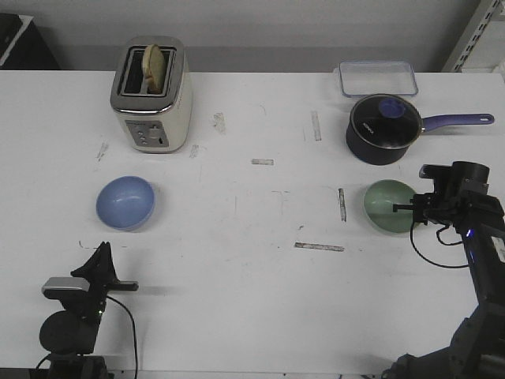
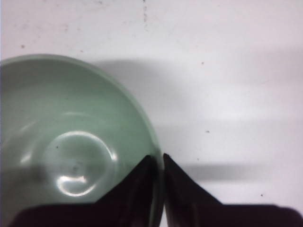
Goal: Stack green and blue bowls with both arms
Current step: 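Reach the right gripper to the pale green bowl and grasp its rim, then carry the green bowl with the right gripper to the table center and set it down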
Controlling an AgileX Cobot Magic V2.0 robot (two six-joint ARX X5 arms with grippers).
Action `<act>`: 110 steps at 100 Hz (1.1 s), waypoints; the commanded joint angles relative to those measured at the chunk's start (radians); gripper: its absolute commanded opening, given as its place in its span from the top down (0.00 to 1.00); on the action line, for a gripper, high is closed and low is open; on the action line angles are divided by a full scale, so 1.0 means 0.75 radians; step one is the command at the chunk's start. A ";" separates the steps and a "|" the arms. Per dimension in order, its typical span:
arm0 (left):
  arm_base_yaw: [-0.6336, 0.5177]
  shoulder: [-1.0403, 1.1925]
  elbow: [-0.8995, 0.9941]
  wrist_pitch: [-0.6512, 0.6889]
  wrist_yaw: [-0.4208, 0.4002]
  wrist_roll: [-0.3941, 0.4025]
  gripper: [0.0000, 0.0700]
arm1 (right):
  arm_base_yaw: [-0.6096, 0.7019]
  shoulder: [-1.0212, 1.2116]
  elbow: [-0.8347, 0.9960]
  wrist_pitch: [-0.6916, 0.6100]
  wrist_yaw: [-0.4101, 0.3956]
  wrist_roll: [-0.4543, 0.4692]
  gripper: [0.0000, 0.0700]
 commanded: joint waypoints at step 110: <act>0.003 -0.003 -0.027 0.013 0.003 0.001 1.00 | 1.113 0.104 0.308 -0.060 -0.034 0.304 1.00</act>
